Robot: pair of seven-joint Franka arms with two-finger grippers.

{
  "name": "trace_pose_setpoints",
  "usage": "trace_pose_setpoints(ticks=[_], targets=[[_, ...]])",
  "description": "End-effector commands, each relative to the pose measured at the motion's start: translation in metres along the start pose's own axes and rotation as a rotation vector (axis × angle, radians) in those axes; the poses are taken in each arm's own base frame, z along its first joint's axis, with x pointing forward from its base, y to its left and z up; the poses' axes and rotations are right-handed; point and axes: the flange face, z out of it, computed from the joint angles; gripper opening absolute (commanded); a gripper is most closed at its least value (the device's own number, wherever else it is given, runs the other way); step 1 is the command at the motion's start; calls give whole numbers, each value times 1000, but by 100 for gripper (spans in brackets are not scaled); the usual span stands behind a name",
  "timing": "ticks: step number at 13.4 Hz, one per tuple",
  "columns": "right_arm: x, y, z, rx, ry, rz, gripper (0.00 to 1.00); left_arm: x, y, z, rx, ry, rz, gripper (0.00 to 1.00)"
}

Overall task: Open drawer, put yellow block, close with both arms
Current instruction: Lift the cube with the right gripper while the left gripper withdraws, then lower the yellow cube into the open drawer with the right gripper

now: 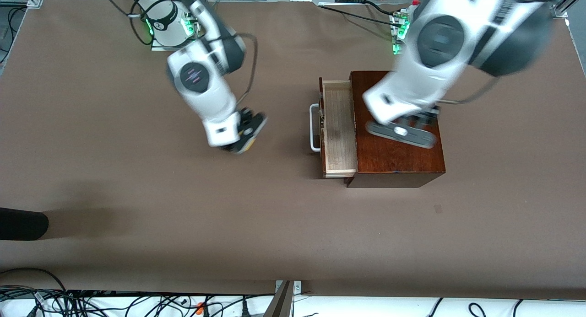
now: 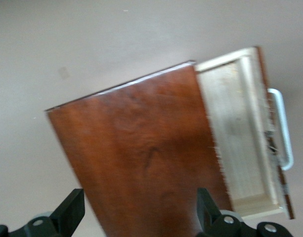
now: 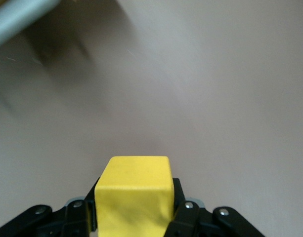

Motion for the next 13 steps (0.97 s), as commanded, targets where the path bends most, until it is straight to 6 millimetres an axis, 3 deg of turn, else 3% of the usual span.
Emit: trace_pose_setpoints(ticks=[1,3,5,8,9,11,13], targets=[[43,-56,-28,-53,27,-145,13,-12,-53,-5,-60,-20,-57,100],[75,-99,-37,-53,18,-229,13,-21,-102,-7,-103,-4,-159,100],[108,-140,-60,-60,-32,-305,13,-35,-138,1,-143,27,-239,100],[134,-171,-92,-51,-44,-330,13,-56,-164,13,-133,128,-300,100],[137,-172,-90,-51,-35,-332,13,-63,-176,12,-129,159,-325,100],[146,-185,-70,-49,-15,-359,13,-75,-178,11,-117,173,-330,100],[157,-187,-31,-52,21,-372,13,-81,-192,11,-105,196,-340,100]])
